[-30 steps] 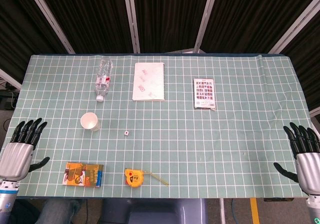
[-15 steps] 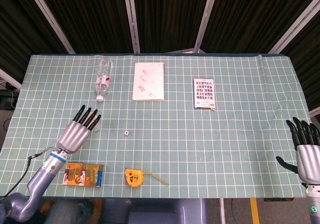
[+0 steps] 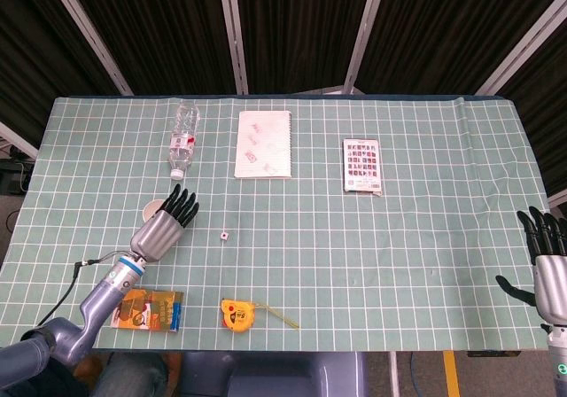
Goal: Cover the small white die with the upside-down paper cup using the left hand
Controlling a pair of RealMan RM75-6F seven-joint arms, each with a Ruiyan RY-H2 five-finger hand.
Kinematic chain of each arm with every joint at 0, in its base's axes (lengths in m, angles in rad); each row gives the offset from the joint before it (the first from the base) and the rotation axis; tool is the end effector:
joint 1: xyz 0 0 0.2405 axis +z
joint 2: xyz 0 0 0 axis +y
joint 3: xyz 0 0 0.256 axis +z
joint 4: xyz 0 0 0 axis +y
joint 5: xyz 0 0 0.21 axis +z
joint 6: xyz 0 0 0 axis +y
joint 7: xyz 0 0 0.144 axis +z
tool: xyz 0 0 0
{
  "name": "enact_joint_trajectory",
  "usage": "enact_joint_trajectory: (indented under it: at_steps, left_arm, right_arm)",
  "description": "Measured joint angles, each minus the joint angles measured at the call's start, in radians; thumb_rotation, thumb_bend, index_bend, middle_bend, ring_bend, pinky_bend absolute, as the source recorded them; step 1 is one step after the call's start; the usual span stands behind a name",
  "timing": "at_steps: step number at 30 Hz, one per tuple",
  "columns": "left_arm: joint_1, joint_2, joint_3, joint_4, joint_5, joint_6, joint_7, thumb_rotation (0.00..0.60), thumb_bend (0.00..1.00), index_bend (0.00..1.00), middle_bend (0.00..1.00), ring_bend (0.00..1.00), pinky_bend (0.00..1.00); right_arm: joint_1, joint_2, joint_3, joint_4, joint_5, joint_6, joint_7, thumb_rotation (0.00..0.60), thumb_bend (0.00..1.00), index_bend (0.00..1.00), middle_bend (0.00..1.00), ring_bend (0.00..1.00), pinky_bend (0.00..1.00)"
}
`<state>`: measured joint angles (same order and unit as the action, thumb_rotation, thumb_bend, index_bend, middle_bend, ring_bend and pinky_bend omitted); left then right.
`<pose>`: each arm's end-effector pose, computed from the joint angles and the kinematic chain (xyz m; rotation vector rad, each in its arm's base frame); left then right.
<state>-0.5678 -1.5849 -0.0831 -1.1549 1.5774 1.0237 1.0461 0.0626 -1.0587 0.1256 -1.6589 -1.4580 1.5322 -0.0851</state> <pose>-0.2317 0.3188 -0.0145 -1.9847 0.2643 -0.2773 -0.3058 -0.1884 0.1932 1.3009 -0.7704 0.8762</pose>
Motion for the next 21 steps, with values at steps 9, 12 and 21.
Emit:
enact_joint_trajectory:
  at_steps: [9, 12, 21]
  left_arm:
    - [-0.005, -0.017, 0.002, 0.043, -0.021, 0.024, -0.025, 0.6, 0.06, 0.45, 0.42, 0.37, 0.41]
    - [-0.009, -0.02, 0.003, 0.061, -0.015, 0.036, -0.089, 0.6, 0.06, 0.47, 0.43, 0.38, 0.41]
    - [0.003, -0.005, -0.042, 0.056, -0.062, 0.091, -0.528, 0.6, 0.07, 0.47, 0.37, 0.34, 0.4]
  right_arm:
    - [0.003, 0.001, -0.001, 0.001, 0.002, -0.006, 0.006, 0.6, 0.0, 0.0, 0.0, 0.0, 0.0]
    - [0.003, 0.001, -0.002, 0.001, -0.001, -0.005, 0.005, 0.6, 0.0, 0.0, 0.0, 0.0, 0.0]
    - [0.005, 0.0, -0.005, 0.0, -0.001, -0.009, 0.002, 0.6, 0.0, 0.0, 0.0, 0.0, 0.0]
